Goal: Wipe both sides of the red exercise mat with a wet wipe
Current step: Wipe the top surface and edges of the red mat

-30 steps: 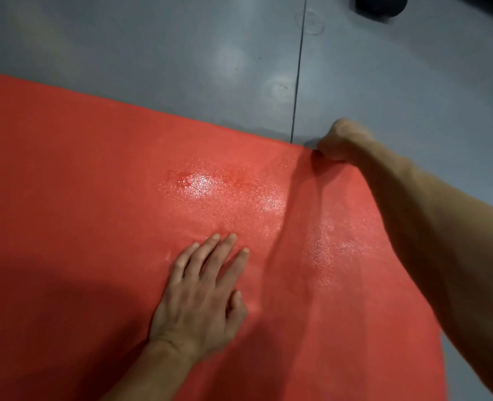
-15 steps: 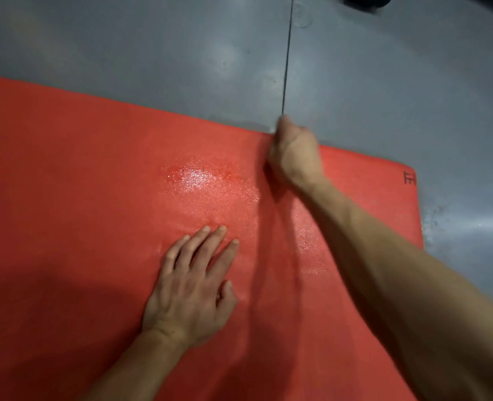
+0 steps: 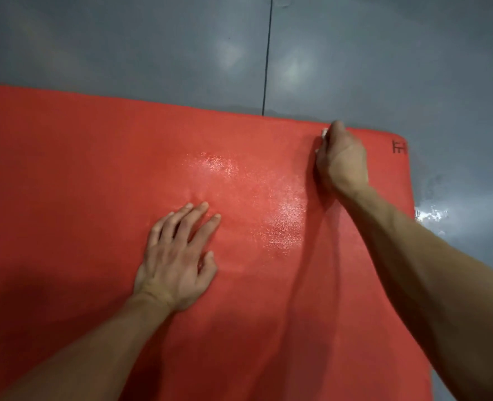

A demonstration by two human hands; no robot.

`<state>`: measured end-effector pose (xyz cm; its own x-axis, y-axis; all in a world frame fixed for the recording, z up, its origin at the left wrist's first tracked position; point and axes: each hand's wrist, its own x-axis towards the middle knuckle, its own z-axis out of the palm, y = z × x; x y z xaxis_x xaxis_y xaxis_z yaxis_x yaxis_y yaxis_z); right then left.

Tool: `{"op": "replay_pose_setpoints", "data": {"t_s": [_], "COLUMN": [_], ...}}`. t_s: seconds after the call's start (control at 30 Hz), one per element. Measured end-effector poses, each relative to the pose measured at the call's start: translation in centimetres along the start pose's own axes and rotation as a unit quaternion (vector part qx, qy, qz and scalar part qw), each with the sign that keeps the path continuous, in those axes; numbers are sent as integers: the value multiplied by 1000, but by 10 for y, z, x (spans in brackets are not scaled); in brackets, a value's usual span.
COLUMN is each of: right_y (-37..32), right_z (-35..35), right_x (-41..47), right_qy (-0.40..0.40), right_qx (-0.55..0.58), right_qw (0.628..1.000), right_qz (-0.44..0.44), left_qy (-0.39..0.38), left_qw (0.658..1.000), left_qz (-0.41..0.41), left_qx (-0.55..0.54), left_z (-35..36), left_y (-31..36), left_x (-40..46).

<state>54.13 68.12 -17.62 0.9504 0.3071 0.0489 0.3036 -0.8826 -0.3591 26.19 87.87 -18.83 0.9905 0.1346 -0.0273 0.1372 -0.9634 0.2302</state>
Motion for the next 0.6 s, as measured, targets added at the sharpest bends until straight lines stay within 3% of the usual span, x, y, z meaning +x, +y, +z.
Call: {"op": "replay_pose_setpoints", "data": {"t_s": [0.17,0.4,0.6], "right_y": [-42,36,29], "right_z": [1,-53,-85], "right_x": [-40,-88,-104], "right_qy": [-61,-56,-79], "right_qx": [97,94,106], "right_qw": [990,994,984], "right_qz": [-84,31,120], "left_qy": [-20,-49,-63], "left_qw": [1000,998,998], "left_qz": [-12,-9,-16], "left_qx": [17,42,18], "left_z": [-2,-2,-8], "left_y": [7,8,6], "left_x": [-1,-1,0]}}
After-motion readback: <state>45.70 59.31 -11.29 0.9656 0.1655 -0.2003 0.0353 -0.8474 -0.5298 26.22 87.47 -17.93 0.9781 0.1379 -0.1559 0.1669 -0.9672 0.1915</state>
